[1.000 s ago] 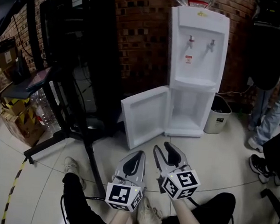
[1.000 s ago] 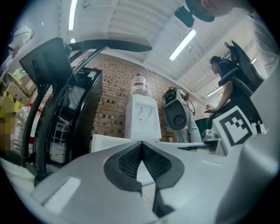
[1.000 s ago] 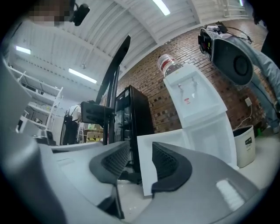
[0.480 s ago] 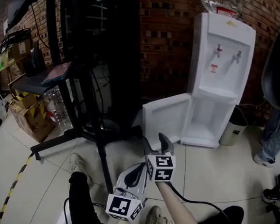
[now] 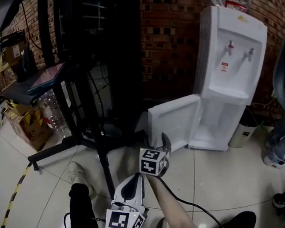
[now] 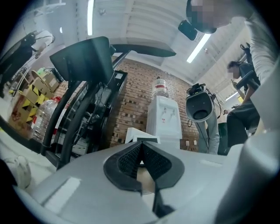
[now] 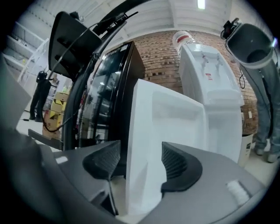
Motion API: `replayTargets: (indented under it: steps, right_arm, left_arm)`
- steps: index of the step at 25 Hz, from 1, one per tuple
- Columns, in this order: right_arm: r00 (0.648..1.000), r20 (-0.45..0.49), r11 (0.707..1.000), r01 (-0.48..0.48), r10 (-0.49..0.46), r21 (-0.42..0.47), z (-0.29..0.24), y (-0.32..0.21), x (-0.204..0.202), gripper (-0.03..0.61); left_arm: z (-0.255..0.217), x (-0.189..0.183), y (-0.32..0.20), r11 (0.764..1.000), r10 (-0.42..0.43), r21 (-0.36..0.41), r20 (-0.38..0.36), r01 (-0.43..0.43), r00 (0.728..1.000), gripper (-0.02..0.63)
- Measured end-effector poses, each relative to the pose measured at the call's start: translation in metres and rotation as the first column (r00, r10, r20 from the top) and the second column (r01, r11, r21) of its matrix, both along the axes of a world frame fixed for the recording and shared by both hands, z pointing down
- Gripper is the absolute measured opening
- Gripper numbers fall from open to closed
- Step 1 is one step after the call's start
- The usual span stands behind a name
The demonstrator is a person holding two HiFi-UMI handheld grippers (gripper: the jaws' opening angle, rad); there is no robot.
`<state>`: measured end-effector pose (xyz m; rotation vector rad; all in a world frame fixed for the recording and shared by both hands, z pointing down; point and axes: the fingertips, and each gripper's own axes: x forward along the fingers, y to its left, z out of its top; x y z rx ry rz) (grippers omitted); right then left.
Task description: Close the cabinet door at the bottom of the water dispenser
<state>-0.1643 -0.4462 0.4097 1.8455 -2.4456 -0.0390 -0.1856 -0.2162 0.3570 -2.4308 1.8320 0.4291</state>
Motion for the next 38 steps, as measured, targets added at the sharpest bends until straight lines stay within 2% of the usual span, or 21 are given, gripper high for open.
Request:
replayTargets:
  steps: [4, 9, 18, 26, 38]
  right_arm:
    - [0.999, 0.000, 0.999, -0.044, 0.044, -0.014, 0.006, -0.012, -0.001, 0.293]
    - [0.999, -0.021, 0.999, -0.037, 0.037, -0.018, 0.011, -0.018, -0.007, 0.293]
    - [0.998, -0.058, 0.999, -0.030, 0.028, -0.032, 0.013, -0.027, -0.003, 0.267]
    - [0.998, -0.056, 0.999, -0.015, 0.013, -0.041, 0.012, -0.018, 0.003, 0.262]
    - [0.996, -0.089, 0.998, -0.014, 0.009, -0.058, 0.015, 0.015, 0.021, 0.218]
  left_arm:
    - [0.007, 0.004, -0.002, 1.000, 0.015, -0.006, 0.037, -0.015, 0.999, 0.017]
    - [0.021, -0.009, -0.003, 0.999, -0.002, -0.042, 0.006, 0.002, 1.000, 0.017]
    - [0.024, -0.008, -0.005, 0.999, 0.004, -0.047, -0.012, -0.005, 1.000, 0.017]
    - [0.020, -0.003, -0.008, 0.999, 0.022, -0.038, -0.032, -0.023, 0.999, 0.017]
    - [0.020, 0.006, -0.001, 0.997, 0.072, -0.035, -0.027, -0.073, 0.997, 0.017]
